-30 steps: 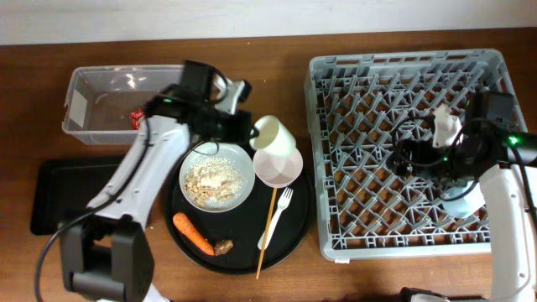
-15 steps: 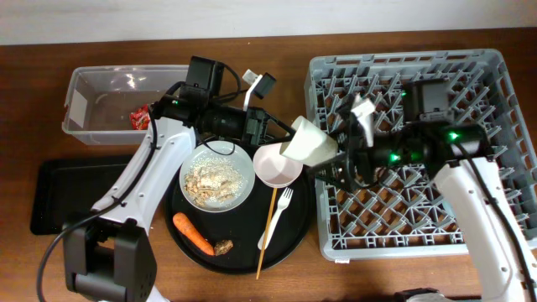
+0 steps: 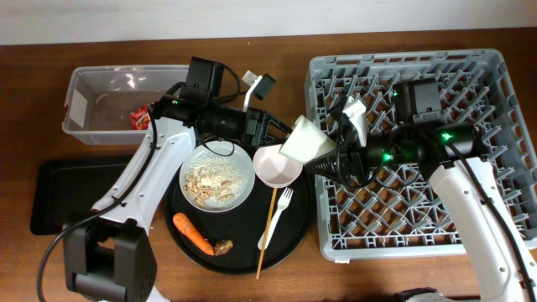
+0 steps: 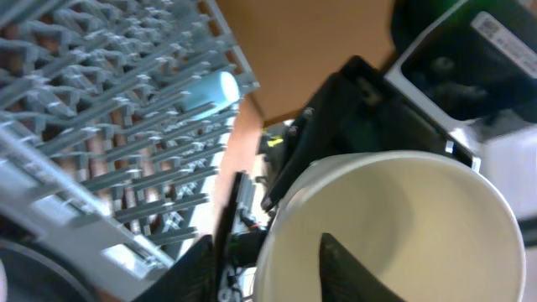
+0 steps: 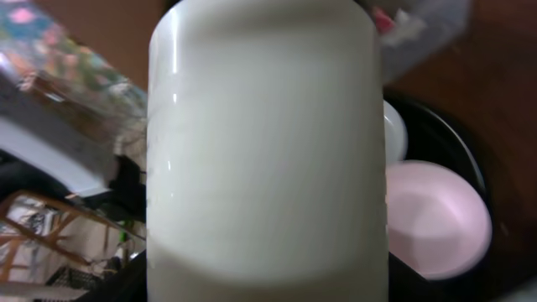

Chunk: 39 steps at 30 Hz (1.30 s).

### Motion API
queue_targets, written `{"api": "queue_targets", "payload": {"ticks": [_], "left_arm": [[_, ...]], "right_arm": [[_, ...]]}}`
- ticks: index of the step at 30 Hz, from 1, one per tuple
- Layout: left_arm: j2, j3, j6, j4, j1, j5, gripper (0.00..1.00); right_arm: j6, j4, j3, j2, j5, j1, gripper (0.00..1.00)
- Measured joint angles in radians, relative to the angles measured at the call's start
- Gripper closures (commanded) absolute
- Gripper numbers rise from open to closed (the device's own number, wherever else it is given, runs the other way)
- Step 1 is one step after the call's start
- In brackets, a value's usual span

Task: Sort waste into correct bins and load items into the dishwasher rack
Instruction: 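Place the white cup into the dish rack with the right gripper, then lift the pink saucer with the left gripper and hand it to the right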

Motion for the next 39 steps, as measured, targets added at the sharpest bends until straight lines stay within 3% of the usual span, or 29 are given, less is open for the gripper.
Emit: {"api": "queue_targets", "payload": {"ticks": [1, 6, 8, 10, 13, 16, 17, 18, 19, 20, 29, 33, 39], "left_arm": [[0.0, 0.002, -0.001, -0.021, 0.0, -0.047, 0.54], [-0.002, 0.005, -0.013, -0.293, 0.0, -0.678, 0.54], [-0.002, 0.005, -0.016, -0.331, 0.0, -0.845, 0.54], [-0.002, 0.005, -0.016, -0.332, 0.0, -0.918, 0.54], [-0.002, 0.005, -0.016, -0.333, 0.0, -0.965, 0.54], [-0.002, 0.005, -0.016, -0.333, 0.0, -0.976, 0.54], [-0.002, 0.005, -0.016, -0.335, 0.0, -0.977, 0.54], [-0.002, 0.005, -0.016, -0.336, 0.0, -0.98, 0.54], [-0.002, 0.005, -0.016, -0.336, 0.0, -0.98, 0.54], [-0.002, 0.005, -0.016, -0.337, 0.0, -0.981, 0.54], [-0.002, 0.005, -0.016, -0.337, 0.0, -0.983, 0.52], [-0.002, 0.005, -0.019, -0.337, 0.0, -0.983, 0.48], [-0.002, 0.005, -0.019, -0.344, 0.0, -0.992, 0.48]], "right_arm": [[0.045, 0.001, 0.0, 0.0, 0.055, -0.002, 0.53], [0.304, -0.244, 0.086, 0.005, 0.444, -0.158, 0.53], [0.406, -0.378, 0.188, 0.007, 0.603, -0.281, 0.55], [0.456, -0.451, 0.242, 0.009, 0.697, -0.364, 0.55], [0.486, -0.557, 0.288, 0.066, 0.83, -0.502, 0.54], [0.494, -0.542, 0.288, 0.219, 0.898, -0.562, 0.54], [0.496, -0.523, 0.288, 0.291, 0.912, -0.566, 0.5], [0.497, -0.52, 0.288, 0.321, 0.916, -0.566, 0.41], [0.498, -0.518, 0.288, 0.344, 0.919, -0.566, 0.14], [0.502, -0.516, 0.288, 0.365, 0.922, -0.566, 0.01], [0.506, -0.518, 0.288, 0.399, 0.922, -0.566, 0.01], [0.48, -0.517, 0.288, 0.282, 0.817, -0.555, 0.01], [0.397, -0.472, 0.288, 0.137, 0.631, -0.269, 0.02]]}}
